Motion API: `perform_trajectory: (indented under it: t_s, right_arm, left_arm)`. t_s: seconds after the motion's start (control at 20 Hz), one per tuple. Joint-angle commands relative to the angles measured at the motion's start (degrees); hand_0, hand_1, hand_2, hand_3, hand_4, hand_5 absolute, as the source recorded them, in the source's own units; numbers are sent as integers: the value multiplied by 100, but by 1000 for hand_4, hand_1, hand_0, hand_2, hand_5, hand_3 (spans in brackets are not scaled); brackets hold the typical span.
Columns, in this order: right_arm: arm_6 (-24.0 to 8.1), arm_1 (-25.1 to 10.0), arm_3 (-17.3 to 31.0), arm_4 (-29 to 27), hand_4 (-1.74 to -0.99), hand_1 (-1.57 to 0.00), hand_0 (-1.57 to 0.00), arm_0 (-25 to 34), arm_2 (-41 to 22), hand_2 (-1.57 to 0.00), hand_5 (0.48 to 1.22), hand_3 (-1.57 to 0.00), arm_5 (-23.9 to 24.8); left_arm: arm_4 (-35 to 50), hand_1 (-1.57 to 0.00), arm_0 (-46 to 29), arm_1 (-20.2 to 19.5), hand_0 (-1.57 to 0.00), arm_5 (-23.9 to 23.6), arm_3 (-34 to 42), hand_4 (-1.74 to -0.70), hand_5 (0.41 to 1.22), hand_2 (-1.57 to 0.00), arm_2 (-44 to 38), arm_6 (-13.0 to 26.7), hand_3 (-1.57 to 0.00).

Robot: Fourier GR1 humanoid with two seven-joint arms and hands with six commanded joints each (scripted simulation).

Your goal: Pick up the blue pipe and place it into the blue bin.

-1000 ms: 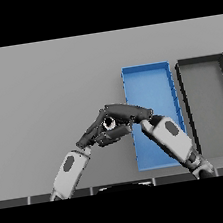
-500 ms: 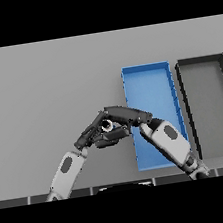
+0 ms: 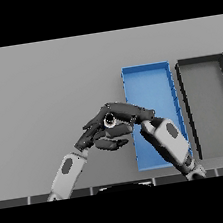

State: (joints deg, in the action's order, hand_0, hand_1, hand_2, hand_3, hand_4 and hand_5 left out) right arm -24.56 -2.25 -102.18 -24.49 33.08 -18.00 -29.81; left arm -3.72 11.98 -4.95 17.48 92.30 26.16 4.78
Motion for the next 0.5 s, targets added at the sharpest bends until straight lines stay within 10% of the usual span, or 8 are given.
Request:
perform_trajectory:
  t_s: [0.0,0.25,0.45]
  right_arm:
    - [-99,-15,11,-110,-1741,-1571,-1571,133,98,-1571,1221,-1570,69]
    - [-996,-200,106,-1461,-1741,-1571,-1571,1274,783,-1571,1221,-1571,754]
    - [-748,-519,684,-1905,-1741,-1571,-1571,2333,1439,-1571,1221,-1571,960]
  left_arm:
    - [3,-23,79,6,-25,-2,-38,-922,482,-22,-30,60,-20]
    - [-15,-7,44,-14,-8,50,-91,-907,450,-7,2,-7,-6]
    - [65,-2,122,-18,-3,100,-121,-905,435,-2,-56,107,-2]
